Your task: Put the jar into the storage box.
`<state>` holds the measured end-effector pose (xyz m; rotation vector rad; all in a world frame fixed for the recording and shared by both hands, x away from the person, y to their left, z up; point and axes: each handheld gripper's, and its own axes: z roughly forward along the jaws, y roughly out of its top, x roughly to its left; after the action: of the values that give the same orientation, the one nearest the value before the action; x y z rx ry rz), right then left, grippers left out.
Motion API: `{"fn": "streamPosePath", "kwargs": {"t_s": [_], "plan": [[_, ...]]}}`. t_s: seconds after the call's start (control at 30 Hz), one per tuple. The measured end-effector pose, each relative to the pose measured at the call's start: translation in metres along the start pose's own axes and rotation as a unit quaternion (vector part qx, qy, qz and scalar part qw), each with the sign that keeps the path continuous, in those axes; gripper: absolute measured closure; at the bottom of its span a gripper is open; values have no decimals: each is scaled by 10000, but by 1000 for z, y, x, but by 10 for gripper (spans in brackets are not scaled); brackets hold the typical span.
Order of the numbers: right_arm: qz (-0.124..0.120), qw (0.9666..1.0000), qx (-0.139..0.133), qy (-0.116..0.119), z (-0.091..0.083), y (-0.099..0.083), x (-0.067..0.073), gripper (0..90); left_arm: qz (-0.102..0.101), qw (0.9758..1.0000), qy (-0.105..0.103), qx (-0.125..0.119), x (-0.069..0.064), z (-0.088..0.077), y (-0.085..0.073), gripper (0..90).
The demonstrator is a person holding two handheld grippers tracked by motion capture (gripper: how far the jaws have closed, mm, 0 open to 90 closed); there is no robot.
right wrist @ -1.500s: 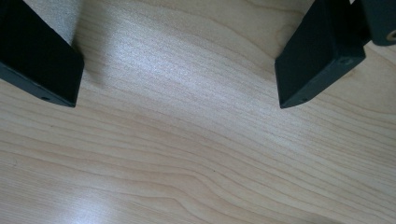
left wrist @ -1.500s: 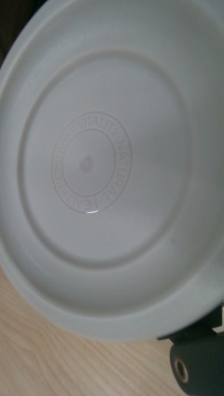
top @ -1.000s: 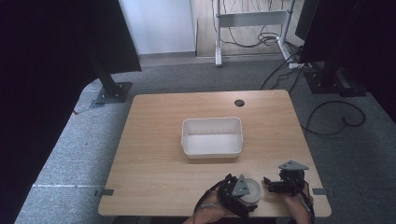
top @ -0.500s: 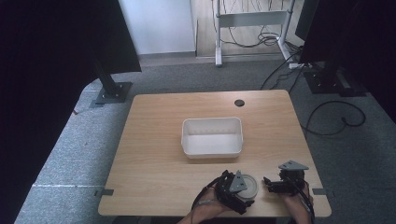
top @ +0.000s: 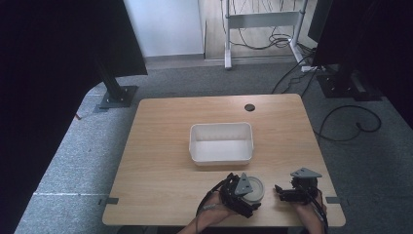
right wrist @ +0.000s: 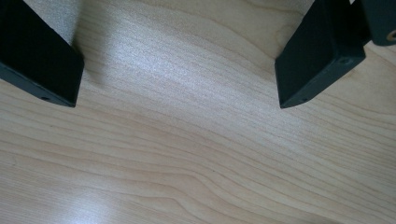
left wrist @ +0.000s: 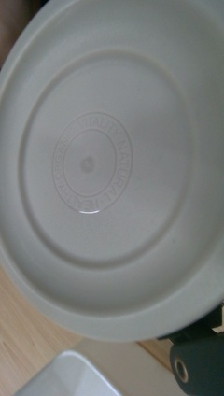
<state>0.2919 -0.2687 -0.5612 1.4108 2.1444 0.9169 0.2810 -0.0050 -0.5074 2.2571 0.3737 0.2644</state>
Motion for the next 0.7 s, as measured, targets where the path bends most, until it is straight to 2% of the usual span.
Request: {"fn": "streamPosePath", "kwargs": {"t_s": [0.7], "plan": [[7, 10000, 6, 0, 0, 0, 0, 7, -202, 9993, 307, -70, 30, -15, 3, 97]]}}
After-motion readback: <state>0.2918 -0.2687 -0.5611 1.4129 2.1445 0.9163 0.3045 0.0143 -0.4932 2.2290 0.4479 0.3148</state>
